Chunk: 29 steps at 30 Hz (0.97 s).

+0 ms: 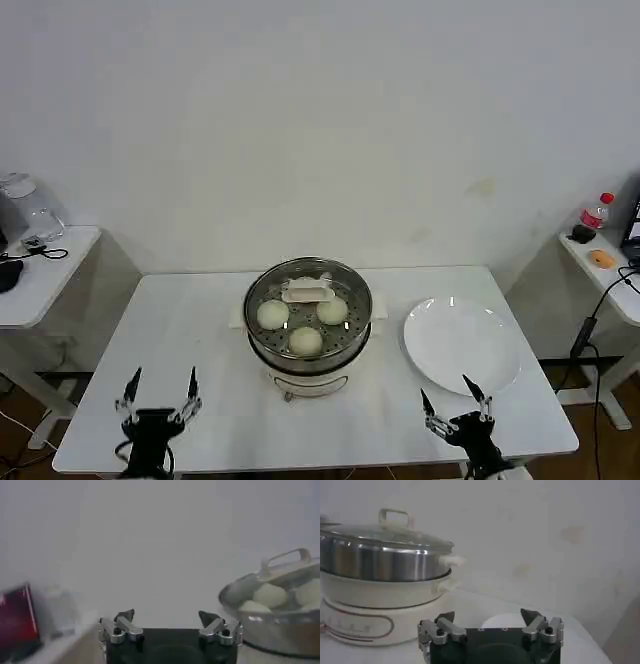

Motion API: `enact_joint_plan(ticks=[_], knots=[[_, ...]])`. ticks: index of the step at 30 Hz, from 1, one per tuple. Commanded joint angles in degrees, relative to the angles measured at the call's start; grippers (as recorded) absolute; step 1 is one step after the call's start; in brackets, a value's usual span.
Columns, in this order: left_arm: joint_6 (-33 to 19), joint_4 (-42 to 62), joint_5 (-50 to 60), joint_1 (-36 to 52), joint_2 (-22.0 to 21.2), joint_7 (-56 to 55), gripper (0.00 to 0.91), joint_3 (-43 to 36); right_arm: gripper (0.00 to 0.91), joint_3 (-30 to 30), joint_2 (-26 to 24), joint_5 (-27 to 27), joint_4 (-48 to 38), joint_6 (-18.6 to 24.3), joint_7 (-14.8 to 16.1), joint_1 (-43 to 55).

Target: Take steamed baozi put them in steamer then cover it.

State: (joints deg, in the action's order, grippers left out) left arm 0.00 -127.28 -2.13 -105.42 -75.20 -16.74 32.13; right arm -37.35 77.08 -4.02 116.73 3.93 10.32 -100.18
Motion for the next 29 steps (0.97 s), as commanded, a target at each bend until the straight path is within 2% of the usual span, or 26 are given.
enact_joint_plan(ticks=[1,13,29], knots=[[-8.18,2.36,-8.51,-9.3,-0.79,-0.41,0.907,1.7,0.907,0.85,-1.48,-4.1,1.48,0.13,-1.39,-2.31],[-7.51,3.13,-7.88,-9.05,-0.89,0.03,0.907,1.22,0.907,1.71,-1.22,-3.36,1.24,-0.47,-1.59,-2.44],[-5.81,2.6,-6.55,-8.6,-0.39,1.3,0.907,1.59,0.907,4.36,-1.06,-1.48,0.46,-1.61,-3.97,-1.54]])
